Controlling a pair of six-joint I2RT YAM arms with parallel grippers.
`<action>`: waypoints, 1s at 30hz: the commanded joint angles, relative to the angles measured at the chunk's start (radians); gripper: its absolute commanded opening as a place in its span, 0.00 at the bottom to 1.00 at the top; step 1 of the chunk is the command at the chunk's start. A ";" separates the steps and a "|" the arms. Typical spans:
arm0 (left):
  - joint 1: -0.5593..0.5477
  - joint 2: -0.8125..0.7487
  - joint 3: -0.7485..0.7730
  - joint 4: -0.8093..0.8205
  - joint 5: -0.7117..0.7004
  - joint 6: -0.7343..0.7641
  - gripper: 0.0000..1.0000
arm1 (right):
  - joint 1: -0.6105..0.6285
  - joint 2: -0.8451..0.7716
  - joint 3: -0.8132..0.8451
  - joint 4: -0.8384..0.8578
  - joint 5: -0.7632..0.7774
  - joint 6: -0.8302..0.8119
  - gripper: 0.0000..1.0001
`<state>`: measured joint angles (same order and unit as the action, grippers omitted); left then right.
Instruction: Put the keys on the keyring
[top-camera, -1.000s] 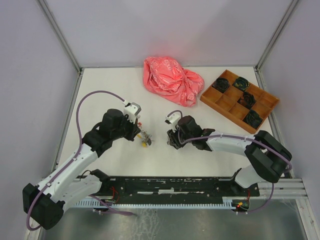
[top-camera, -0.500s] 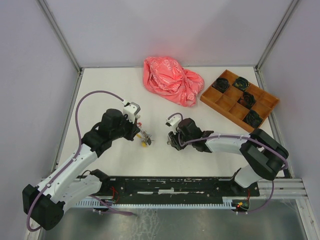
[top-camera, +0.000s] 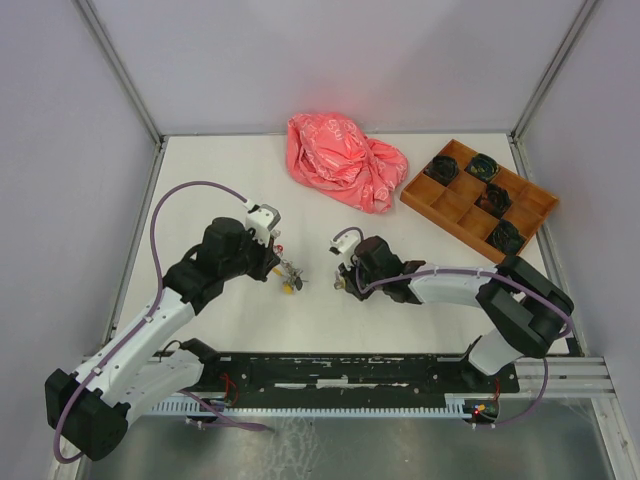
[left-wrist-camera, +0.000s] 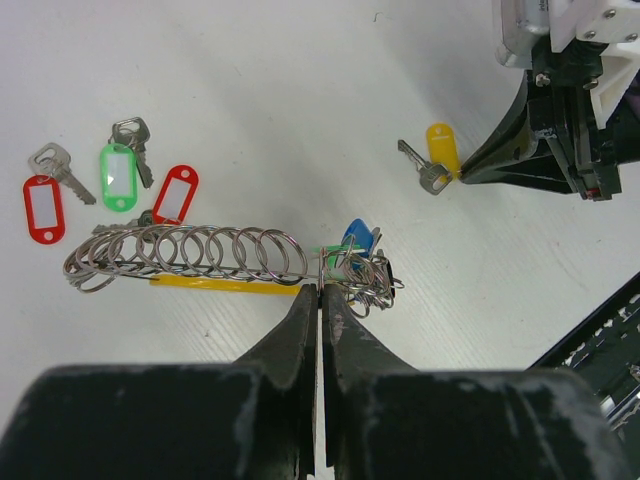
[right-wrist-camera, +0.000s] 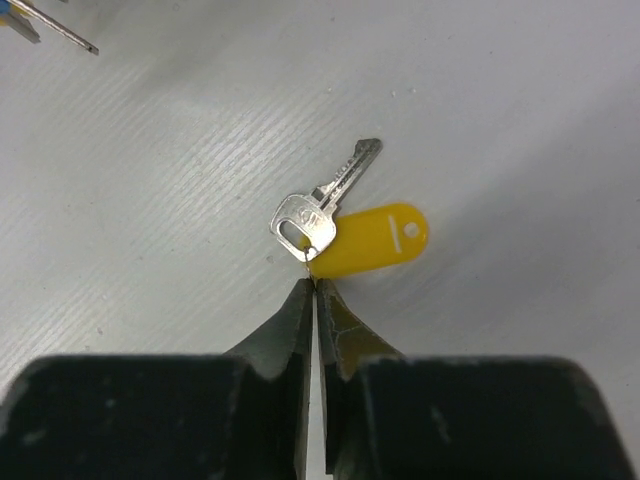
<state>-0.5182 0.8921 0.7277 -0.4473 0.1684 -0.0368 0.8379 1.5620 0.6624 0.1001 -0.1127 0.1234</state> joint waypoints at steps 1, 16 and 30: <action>0.006 -0.020 0.016 0.052 0.029 0.002 0.03 | 0.006 -0.007 0.064 -0.053 -0.015 -0.037 0.07; 0.007 -0.018 0.019 0.042 0.031 0.011 0.03 | 0.003 0.245 0.686 -1.160 0.018 -0.140 0.01; 0.009 -0.025 0.018 0.040 0.029 0.015 0.03 | 0.003 0.479 0.904 -1.318 0.063 -0.196 0.02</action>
<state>-0.5163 0.8890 0.7277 -0.4496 0.1684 -0.0364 0.8379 1.9865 1.4654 -1.1572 -0.0738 -0.0418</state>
